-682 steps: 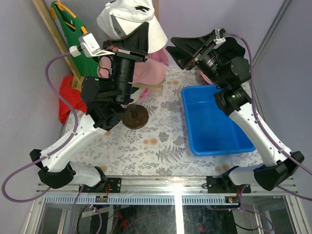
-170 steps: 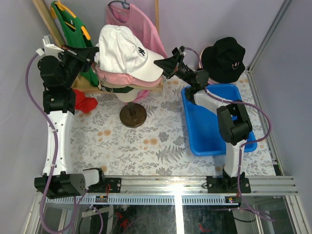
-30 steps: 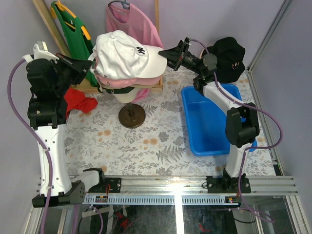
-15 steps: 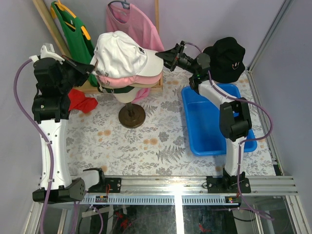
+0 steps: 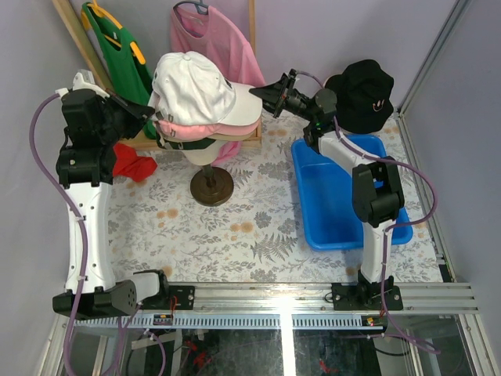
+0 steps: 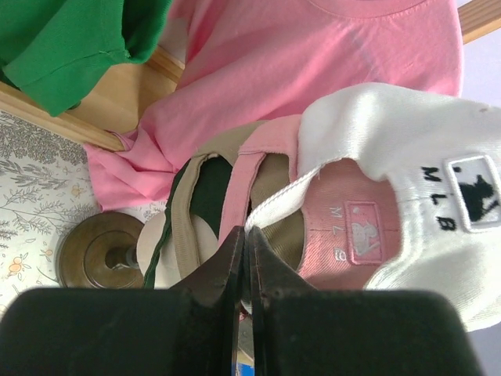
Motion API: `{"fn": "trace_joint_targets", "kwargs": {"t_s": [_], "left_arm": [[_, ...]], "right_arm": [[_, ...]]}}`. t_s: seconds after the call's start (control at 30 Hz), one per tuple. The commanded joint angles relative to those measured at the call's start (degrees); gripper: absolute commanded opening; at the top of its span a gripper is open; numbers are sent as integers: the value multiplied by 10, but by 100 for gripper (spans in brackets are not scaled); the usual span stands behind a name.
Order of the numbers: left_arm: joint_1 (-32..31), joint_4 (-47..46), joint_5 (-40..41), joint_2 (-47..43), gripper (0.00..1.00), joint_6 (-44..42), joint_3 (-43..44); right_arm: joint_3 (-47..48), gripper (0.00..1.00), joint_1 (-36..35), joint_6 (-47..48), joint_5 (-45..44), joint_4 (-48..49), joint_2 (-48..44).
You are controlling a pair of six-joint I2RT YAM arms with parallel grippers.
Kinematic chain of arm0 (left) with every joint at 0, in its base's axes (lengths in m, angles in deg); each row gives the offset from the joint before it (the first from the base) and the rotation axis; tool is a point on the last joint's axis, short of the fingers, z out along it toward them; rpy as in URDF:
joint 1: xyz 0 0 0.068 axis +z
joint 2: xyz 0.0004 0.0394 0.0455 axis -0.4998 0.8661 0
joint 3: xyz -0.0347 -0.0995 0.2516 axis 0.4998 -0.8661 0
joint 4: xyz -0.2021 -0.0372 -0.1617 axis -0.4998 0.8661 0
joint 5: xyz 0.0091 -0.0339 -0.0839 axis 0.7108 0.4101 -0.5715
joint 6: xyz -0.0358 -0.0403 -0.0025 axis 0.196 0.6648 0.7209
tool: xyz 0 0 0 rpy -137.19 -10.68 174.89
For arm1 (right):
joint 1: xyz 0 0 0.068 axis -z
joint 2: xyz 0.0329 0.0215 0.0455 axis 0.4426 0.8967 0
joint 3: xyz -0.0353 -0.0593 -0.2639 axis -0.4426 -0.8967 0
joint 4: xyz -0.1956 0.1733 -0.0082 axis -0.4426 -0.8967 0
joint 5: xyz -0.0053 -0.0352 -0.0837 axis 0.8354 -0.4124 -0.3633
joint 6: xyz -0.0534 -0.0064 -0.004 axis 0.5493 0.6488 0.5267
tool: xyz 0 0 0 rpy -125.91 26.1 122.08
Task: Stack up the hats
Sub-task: Stack the hat on the hat.
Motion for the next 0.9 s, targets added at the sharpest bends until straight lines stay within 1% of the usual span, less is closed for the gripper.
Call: {"fn": "trace_joint_targets", "kwargs": {"t_s": [0.0, 0.3, 0.7, 0.87], "left_arm": [[3, 22, 10, 8, 0, -20, -16], [3, 9, 5, 13, 0, -22, -52], [3, 19, 11, 17, 0, -42, -67], [3, 14, 14, 14, 0, -38, -89]], "right_arm": [[-48, 12, 7, 20, 23, 43, -10], [-76, 9, 7, 36, 19, 46, -13], [-75, 9, 1, 70, 23, 9, -18], [-95, 7, -2, 90, 23, -6, -25]]}}
